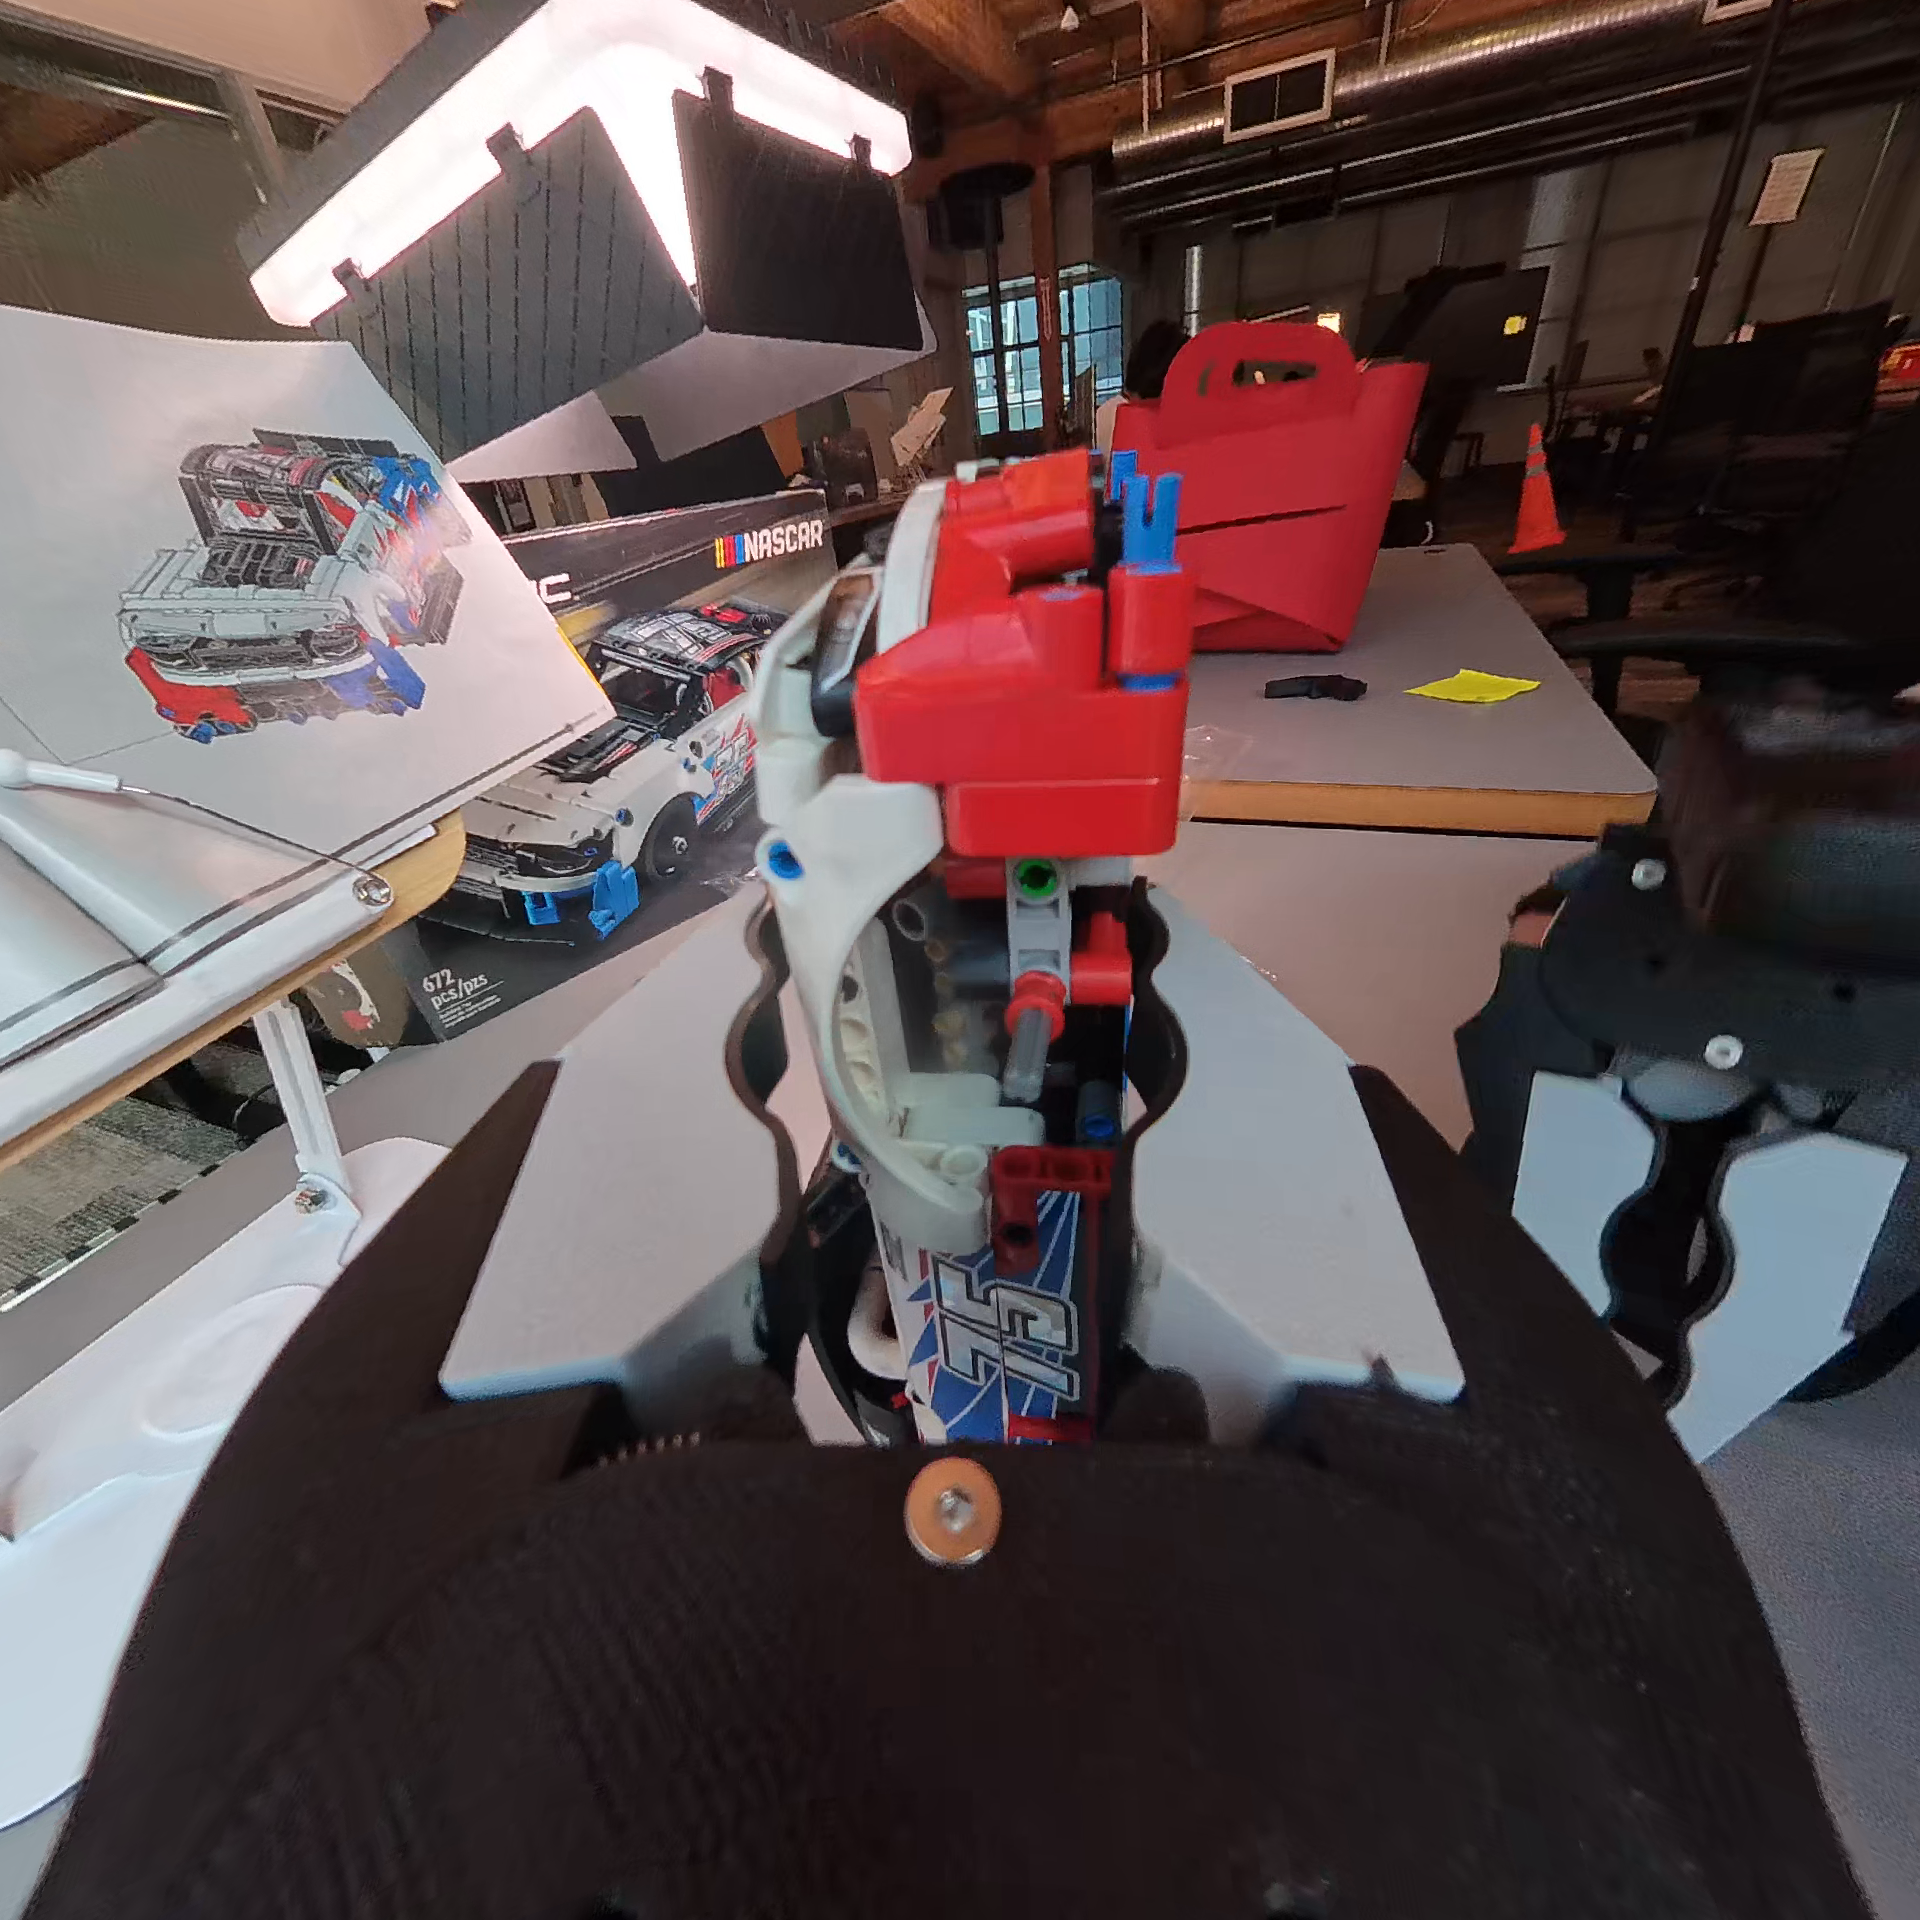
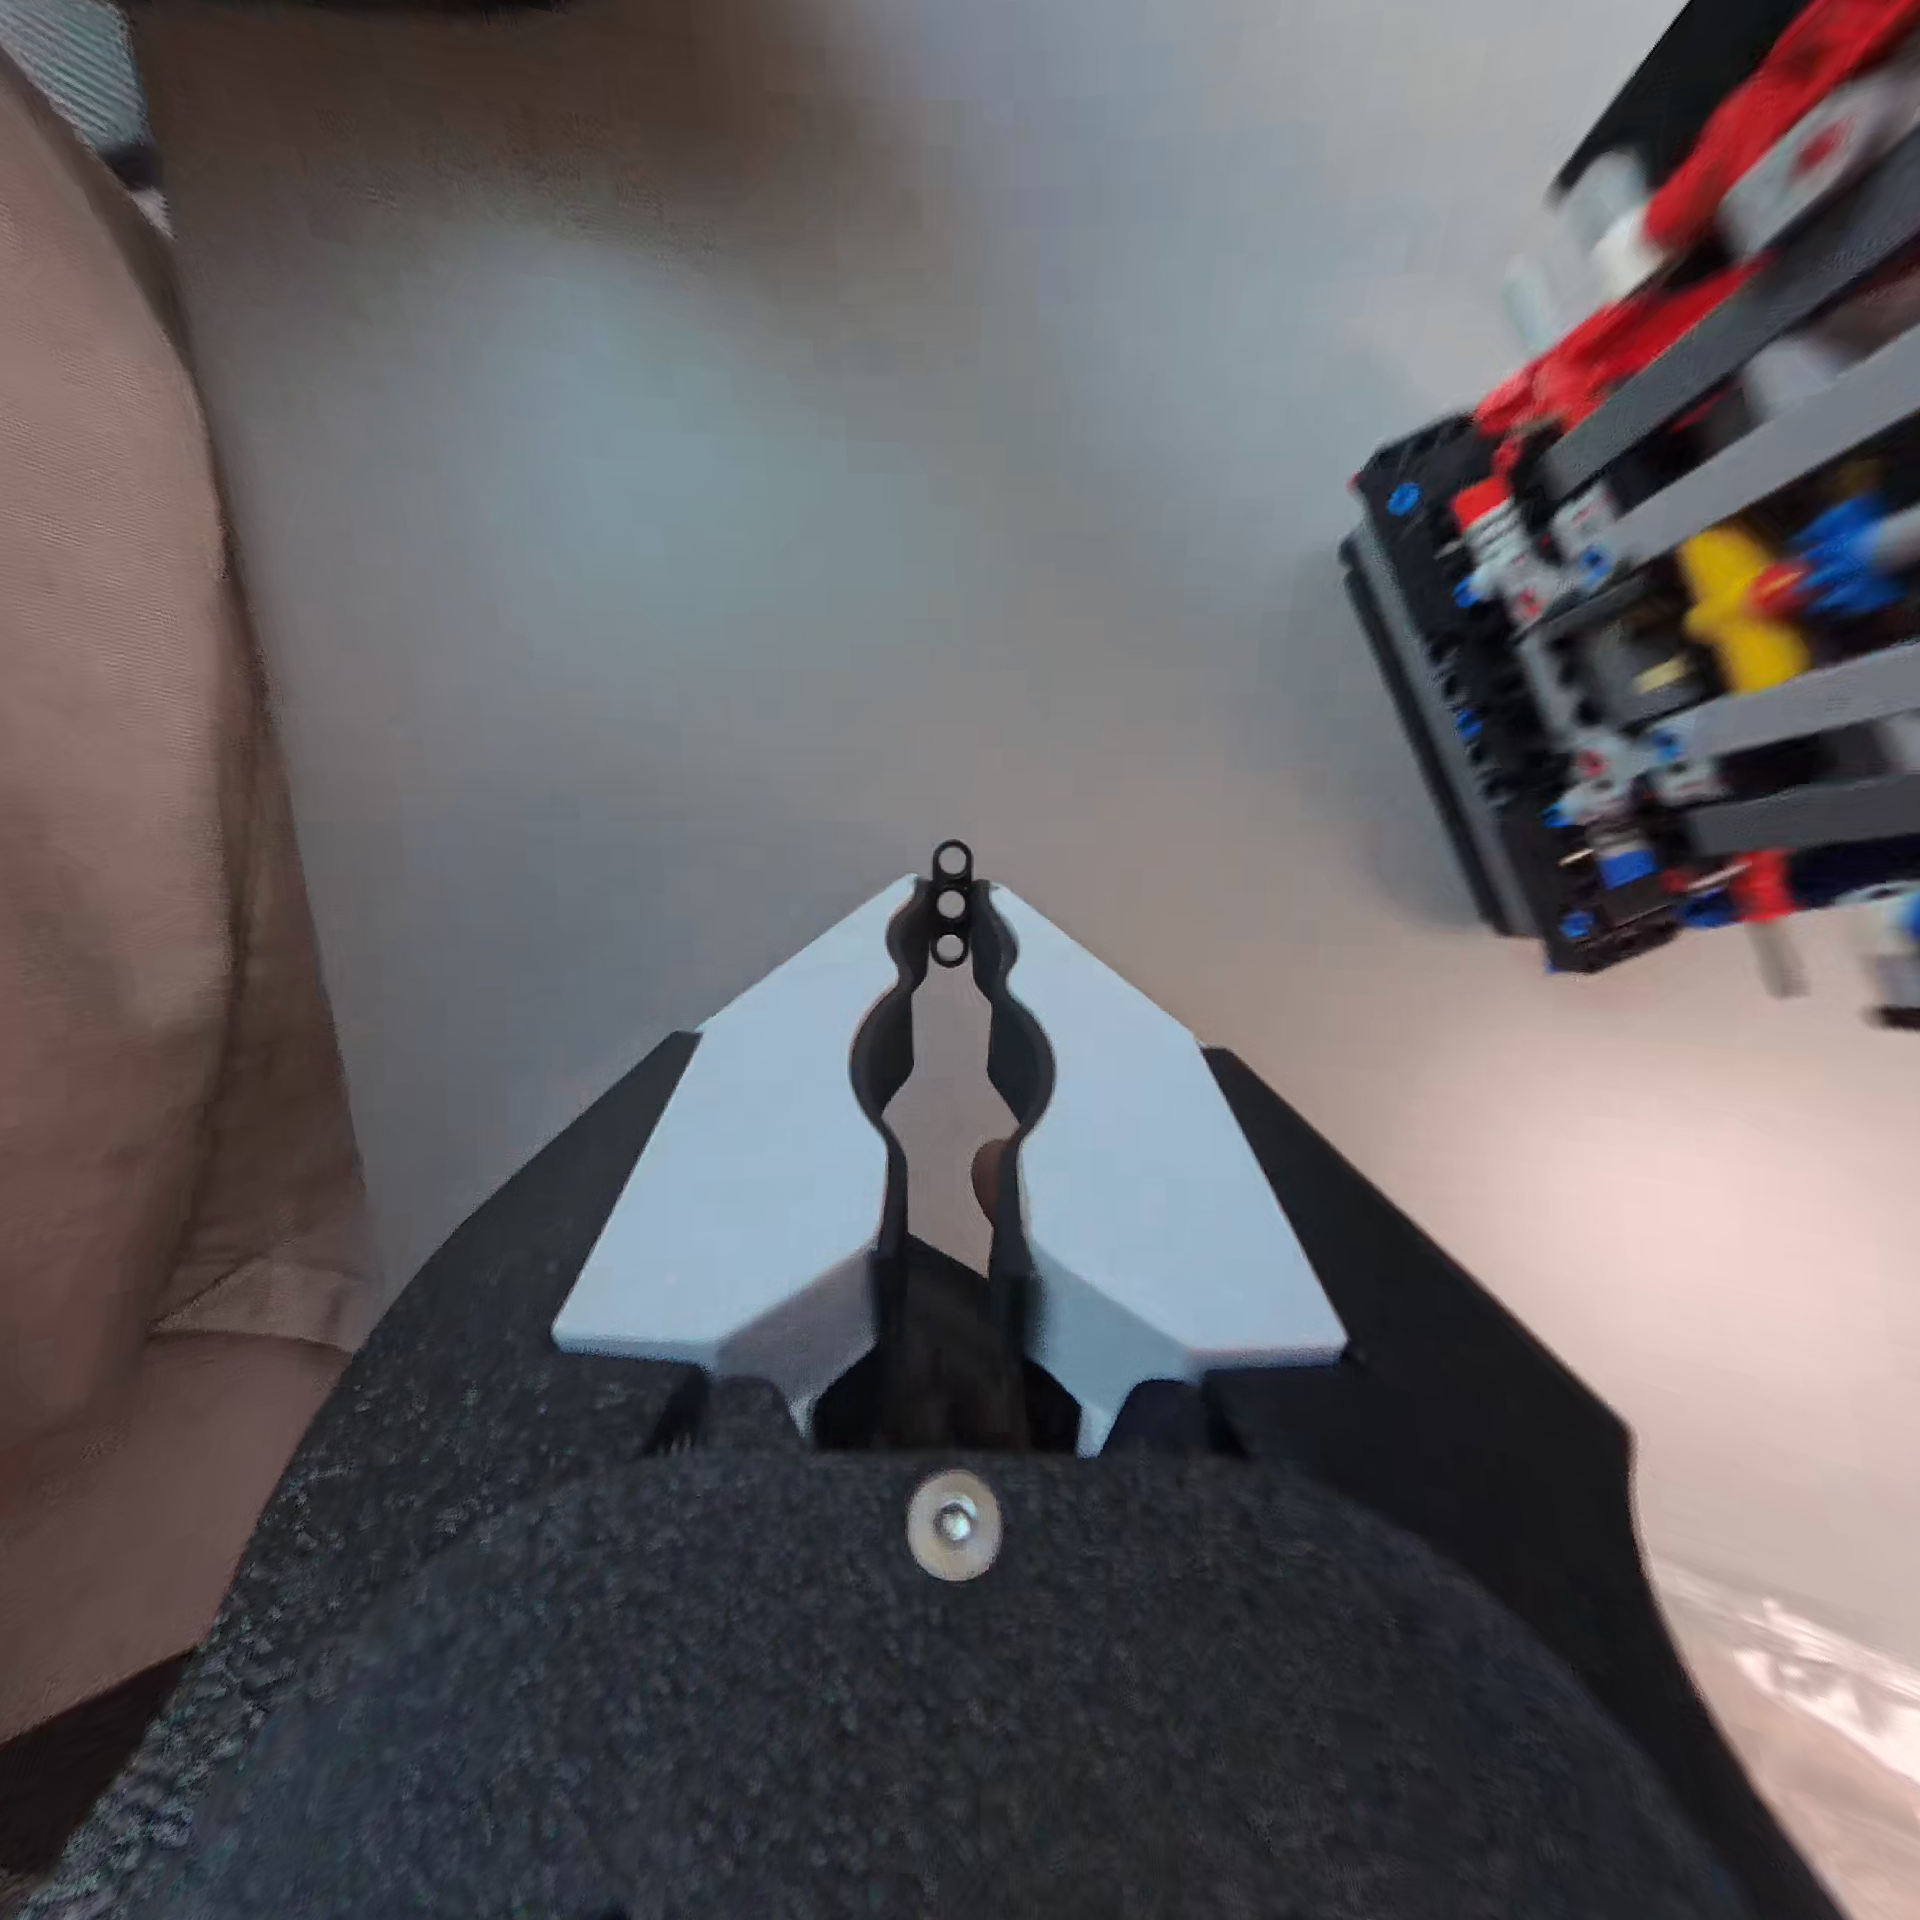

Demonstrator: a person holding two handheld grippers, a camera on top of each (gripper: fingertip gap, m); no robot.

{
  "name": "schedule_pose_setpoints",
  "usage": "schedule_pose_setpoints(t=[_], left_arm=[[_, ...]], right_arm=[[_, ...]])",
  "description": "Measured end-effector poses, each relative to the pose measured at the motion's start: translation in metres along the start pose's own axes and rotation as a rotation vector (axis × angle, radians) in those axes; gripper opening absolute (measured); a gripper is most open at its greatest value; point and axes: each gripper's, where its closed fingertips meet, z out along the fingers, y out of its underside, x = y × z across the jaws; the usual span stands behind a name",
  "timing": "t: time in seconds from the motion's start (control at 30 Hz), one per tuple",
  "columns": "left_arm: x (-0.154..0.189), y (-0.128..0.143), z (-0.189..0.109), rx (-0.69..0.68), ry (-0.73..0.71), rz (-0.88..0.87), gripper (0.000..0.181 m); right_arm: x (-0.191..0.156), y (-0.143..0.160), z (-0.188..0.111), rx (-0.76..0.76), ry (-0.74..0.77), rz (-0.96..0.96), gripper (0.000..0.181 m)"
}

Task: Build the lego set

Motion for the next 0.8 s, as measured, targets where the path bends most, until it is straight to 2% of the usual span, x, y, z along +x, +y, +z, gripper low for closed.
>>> schedule_pose_setpoints(t=[0.07,0.2,0.3,0.37,0.5,0.8], left_arm=[[0.000,-0.002,0.000,0.017,-0.014,0.023,0.061],[0.003,-0.002,0.000,0.011,0.022,-0.004,0.059],[0.004,-0.001,0.000,0.010,0.046,-0.018,0.058],[0.005,-0.001,-0.001,0.006,0.063,-0.020,0.058],[0.009,-0.001,-0.004,-0.008,0.107,-0.034,0.057],[0.012,0.000,-0.008,-0.044,0.173,-0.069,0.056]], right_arm=[[0.007,-0.030,-0.042,0.075,0.022,-0.093,0.004],[0.030,-0.092,-0.132,0.129,0.118,-0.265,0.005],[0.044,-0.138,-0.175,0.114,0.119,-0.377,0.004],[0.051,-0.162,-0.182,0.078,0.069,-0.396,0.004],[0.067,-0.184,-0.166,-0.005,0.011,-0.370,0.004],[0.076,-0.184,-0.145,-0.071,-0.003,-0.311,0.004]])
